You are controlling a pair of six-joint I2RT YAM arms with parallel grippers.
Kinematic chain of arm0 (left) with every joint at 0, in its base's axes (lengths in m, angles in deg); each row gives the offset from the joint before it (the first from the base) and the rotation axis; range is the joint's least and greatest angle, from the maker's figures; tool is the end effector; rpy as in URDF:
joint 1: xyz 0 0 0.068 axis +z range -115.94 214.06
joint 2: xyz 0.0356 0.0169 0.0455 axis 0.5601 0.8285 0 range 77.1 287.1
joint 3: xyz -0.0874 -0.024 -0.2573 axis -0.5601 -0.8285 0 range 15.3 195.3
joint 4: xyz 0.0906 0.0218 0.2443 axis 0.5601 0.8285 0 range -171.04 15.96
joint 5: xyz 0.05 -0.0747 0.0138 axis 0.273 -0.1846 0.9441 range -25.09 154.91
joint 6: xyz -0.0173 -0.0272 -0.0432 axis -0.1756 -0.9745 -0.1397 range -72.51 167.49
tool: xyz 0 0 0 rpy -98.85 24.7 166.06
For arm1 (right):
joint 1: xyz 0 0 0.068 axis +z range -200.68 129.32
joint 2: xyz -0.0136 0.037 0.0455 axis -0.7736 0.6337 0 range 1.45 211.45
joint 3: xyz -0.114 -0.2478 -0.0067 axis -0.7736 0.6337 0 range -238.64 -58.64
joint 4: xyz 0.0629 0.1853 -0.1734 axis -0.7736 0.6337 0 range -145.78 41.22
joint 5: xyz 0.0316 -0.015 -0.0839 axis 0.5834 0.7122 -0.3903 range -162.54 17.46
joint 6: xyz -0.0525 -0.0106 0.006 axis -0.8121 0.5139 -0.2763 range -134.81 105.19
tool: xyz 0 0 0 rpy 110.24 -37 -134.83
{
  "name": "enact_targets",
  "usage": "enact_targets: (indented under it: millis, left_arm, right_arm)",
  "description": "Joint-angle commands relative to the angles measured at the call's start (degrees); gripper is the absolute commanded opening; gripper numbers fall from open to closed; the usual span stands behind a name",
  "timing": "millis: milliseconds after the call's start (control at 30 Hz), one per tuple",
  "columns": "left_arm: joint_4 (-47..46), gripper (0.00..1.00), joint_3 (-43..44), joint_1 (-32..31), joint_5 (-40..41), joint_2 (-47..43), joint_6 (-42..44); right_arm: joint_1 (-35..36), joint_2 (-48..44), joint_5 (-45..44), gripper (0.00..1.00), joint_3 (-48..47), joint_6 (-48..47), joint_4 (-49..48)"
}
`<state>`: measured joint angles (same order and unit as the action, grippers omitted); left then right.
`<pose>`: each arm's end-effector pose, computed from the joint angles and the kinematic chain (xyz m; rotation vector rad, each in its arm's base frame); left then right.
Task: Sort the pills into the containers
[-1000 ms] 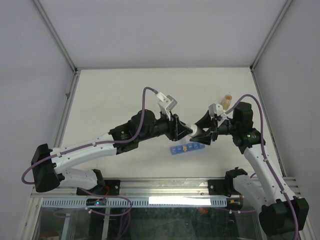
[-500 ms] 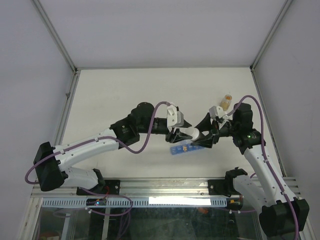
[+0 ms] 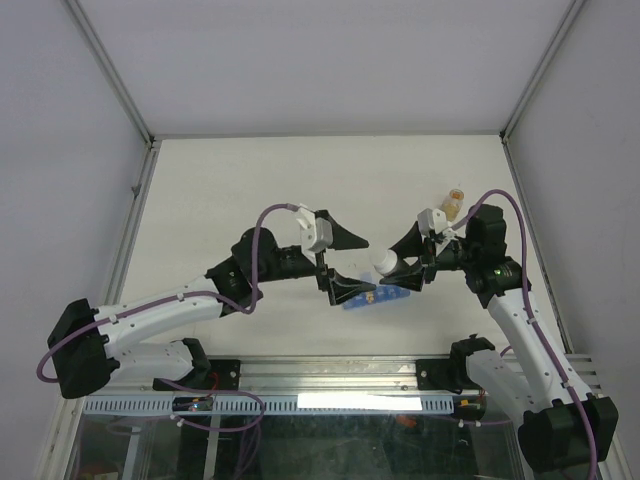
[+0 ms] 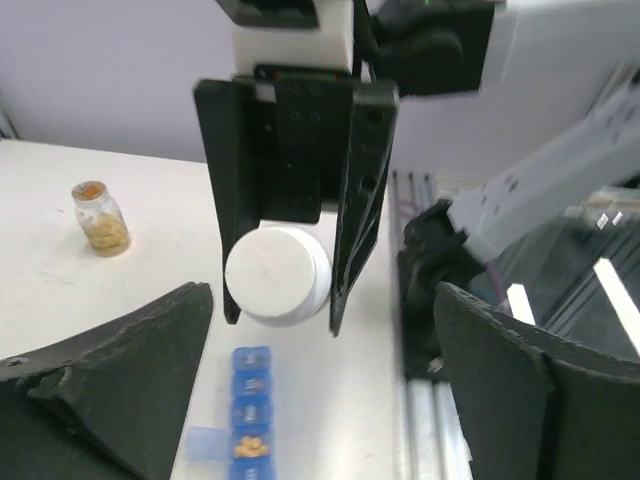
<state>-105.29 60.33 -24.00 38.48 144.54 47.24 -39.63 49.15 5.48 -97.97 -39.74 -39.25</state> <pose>0.1316 -0.2409 0.3228 1.1231 1.2242 -1.1433 0.1575 0.0661 0.2982 -1.2798 1.2653 1.1620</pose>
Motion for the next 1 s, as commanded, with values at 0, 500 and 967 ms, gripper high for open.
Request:
enact_targets:
  millis: [0,500,967]
  left_arm:
    - [-5.48,0.87,-1.11,0.06,9.69,-3.98,-20.98]
    - [18.67,0.62,12.05,-10.85,36.44,1.47,-22.97]
    - [21.35,0.46,16.93,-11.01,36.11,5.67,-21.21]
  right_arm:
    - [-0.23,-0.22,-0.49,0.0,-2.66,0.29,-2.39]
    - [-0.23,-0.13,-0.55,0.0,-2.68,0.23,-2.38]
    - [-0.24,-0.08,-0.47,0.0,-2.68,0.19,-2.31]
